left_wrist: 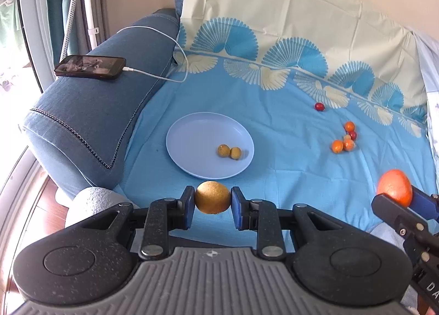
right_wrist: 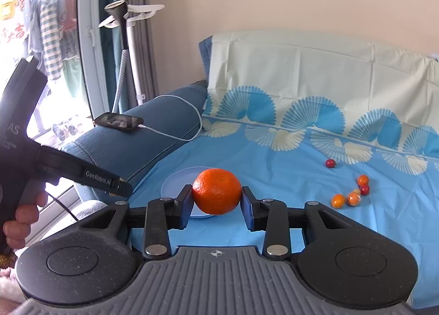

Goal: Organize fruits
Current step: 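Carry the fruit and tangerine to the plate and open both tools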

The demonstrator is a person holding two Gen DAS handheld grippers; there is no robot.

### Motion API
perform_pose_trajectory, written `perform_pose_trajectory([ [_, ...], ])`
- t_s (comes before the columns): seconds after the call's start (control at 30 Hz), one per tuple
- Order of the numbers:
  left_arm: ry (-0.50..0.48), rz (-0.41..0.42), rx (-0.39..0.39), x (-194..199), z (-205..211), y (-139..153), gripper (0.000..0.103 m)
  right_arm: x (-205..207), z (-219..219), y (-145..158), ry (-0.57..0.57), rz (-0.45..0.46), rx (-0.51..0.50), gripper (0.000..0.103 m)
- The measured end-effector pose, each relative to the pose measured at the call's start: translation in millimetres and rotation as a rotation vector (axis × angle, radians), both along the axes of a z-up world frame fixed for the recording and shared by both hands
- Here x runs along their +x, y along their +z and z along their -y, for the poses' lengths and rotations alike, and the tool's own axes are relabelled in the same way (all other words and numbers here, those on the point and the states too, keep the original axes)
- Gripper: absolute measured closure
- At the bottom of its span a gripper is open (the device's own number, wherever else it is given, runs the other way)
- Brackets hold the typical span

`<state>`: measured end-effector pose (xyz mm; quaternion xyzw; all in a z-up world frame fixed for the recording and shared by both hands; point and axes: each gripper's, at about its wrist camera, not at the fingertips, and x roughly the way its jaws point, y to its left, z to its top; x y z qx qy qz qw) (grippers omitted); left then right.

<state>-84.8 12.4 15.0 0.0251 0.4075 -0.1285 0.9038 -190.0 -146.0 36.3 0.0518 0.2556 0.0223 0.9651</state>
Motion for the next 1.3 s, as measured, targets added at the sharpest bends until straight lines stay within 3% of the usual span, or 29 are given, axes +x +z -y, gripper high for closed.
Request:
perform_pose_trajectory([
  [0.7,0.009,-0.054,-0.008,17.6,-5.9,-14.5,0.072,17.3,-7.4,-7.5,0.012,-0.059,-0.012,0.064],
  [1.3,0.064,-0.122,0.023,86.1,-13.4,-36.8,0.072,79.9,-4.7,-35.4,0.009,-0.149,0.003,0.064],
])
